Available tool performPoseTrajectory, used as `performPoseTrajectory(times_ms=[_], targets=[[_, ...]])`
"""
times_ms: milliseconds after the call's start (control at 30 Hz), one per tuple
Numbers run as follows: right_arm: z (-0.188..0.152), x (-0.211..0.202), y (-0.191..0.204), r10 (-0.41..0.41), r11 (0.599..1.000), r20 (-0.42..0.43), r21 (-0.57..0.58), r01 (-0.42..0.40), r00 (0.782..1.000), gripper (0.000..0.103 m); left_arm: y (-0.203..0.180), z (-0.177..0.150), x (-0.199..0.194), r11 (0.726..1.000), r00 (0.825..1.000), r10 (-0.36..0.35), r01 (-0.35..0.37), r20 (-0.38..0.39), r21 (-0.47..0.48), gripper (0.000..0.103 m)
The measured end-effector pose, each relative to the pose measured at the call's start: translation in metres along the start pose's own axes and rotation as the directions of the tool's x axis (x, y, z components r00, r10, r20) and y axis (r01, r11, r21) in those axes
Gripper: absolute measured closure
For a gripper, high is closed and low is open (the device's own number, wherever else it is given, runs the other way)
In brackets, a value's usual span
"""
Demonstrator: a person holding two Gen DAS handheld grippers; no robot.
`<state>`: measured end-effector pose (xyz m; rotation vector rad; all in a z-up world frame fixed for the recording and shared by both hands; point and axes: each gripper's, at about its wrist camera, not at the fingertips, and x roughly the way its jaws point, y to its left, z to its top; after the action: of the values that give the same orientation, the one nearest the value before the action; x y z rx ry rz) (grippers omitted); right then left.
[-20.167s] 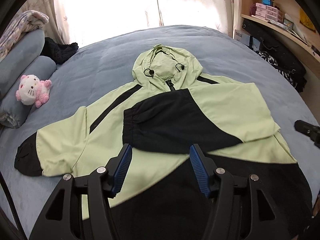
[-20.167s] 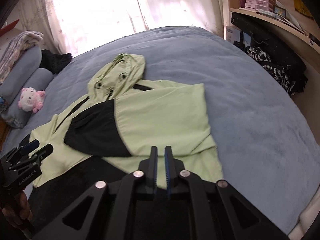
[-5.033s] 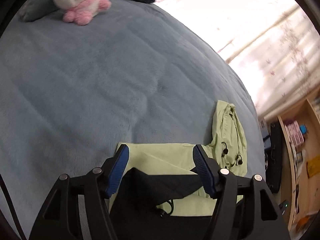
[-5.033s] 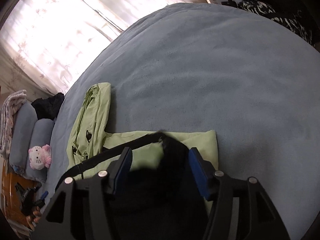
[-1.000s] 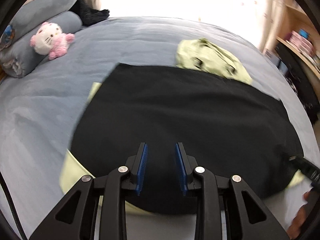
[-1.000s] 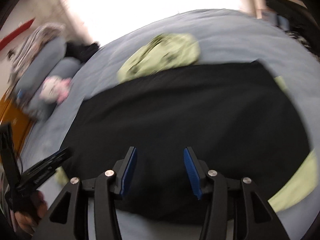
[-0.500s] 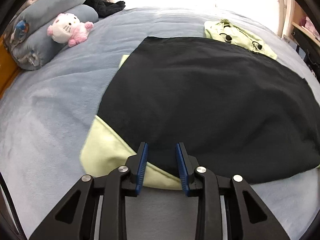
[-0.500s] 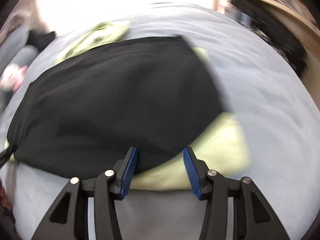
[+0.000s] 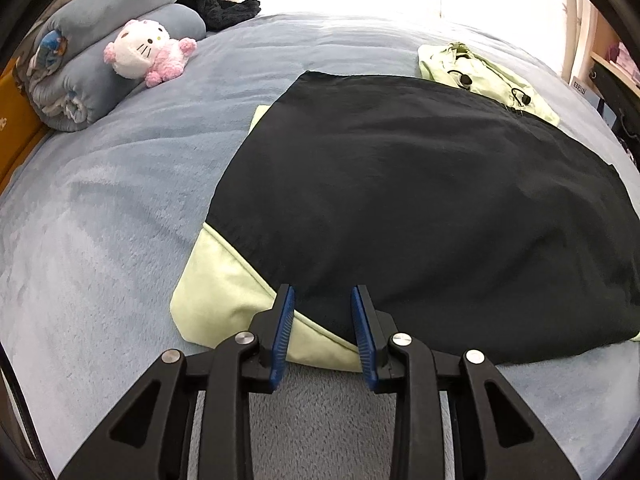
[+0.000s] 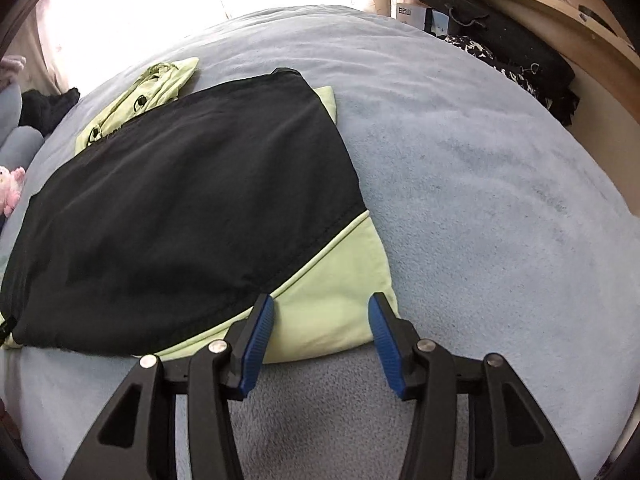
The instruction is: Fold large clothes
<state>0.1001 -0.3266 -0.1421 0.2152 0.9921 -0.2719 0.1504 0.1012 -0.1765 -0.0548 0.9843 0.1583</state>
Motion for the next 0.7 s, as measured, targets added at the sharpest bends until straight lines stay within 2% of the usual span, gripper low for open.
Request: performPoseTrajectory(times_ms=[267,333,433,533,700], targets=[[-0.002,0.001,0.003,-0.016,1.0,0.005,-0.011,0.016,1.0,0.053,0.001,-0.002,-0.004,1.0,1.0,-0.005,0.004,-0.024,-0.03,0.067],[-0.001,0.0,0.003,-0.021,1.0,0.001,-0.013,0.021,1.0,0.053,0.001,-0.003,-0.008,0.999,0.999,-0.013,0.012,-0.031,-0.04,0.063],[0.001,0.0,0.007,-0.043,0.999,-0.019,-0.022,0.042,0.999,0.052,0.0,-0.004,-0.016,0.999,0.999,-0.028,0.026,-0.042,-0.046,0.058],[0.002,-0.001,0.012,-0.066,0.998,-0.053,-0.013,0.066,0.996,0.052,-0.001,-0.003,-0.027,0.999,0.998,-0.039,0.037,-0.054,-0.031,0.057],[0.003,-0.016,0.016,0.013,0.999,-0.094,0.054,-0.008,0.995,0.052,0.001,0.0,-0.059,1.0,0.999,-0.02,0.02,-0.032,0.008,0.054]])
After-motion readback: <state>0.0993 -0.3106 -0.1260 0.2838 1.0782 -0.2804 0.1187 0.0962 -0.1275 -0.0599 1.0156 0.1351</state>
